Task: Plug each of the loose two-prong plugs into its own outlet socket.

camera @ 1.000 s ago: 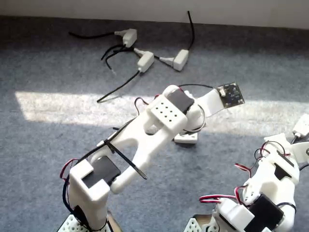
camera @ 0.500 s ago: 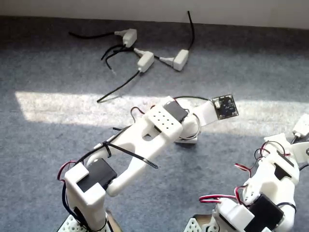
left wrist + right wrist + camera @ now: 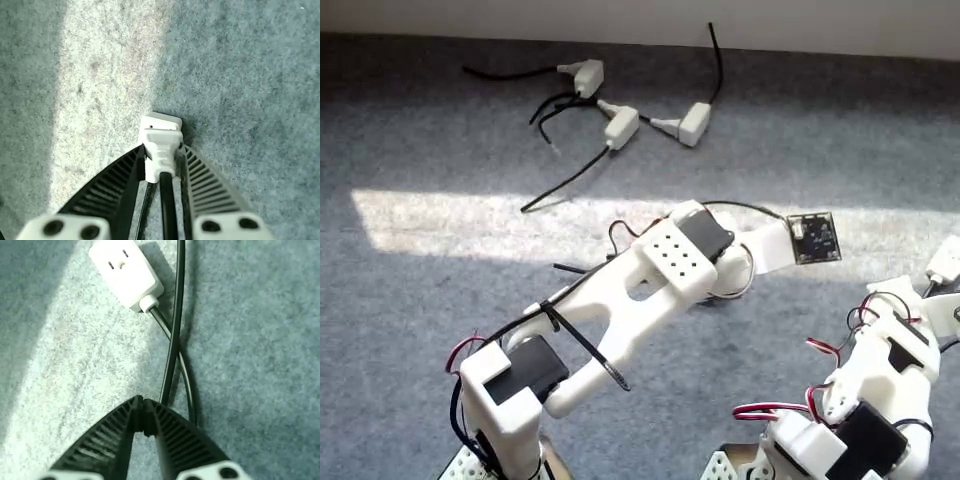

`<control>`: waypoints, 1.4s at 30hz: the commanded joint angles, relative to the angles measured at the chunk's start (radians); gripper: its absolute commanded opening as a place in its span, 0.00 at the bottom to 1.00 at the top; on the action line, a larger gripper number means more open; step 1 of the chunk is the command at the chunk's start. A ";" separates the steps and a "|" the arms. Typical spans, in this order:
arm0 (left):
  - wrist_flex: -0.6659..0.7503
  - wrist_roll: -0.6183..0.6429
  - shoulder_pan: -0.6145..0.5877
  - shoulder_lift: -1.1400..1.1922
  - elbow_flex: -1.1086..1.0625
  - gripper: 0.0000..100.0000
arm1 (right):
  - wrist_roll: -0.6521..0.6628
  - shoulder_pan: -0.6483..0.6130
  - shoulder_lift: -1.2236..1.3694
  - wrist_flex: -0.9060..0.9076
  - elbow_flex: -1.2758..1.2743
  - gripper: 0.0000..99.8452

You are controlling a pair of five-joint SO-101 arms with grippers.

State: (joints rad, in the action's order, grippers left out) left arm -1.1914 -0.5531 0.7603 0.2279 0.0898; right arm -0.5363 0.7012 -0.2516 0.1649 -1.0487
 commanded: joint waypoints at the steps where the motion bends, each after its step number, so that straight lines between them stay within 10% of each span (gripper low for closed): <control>1: -0.011 -0.021 -0.027 -0.054 0.044 0.01 | 0.014 -0.012 -0.007 -0.022 0.005 0.01; 28: -0.086 0.044 -0.188 -0.085 0.263 0.01 | 0.135 -0.090 -0.019 0.005 0.005 0.01; 42: -0.252 0.222 -0.568 -0.228 0.214 0.01 | 0.477 -0.595 -0.018 0.819 0.440 0.01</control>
State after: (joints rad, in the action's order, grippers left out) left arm -1.4308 -0.3982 0.2662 0.0545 0.3291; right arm -0.0928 0.2455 -0.2516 0.8569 -0.7188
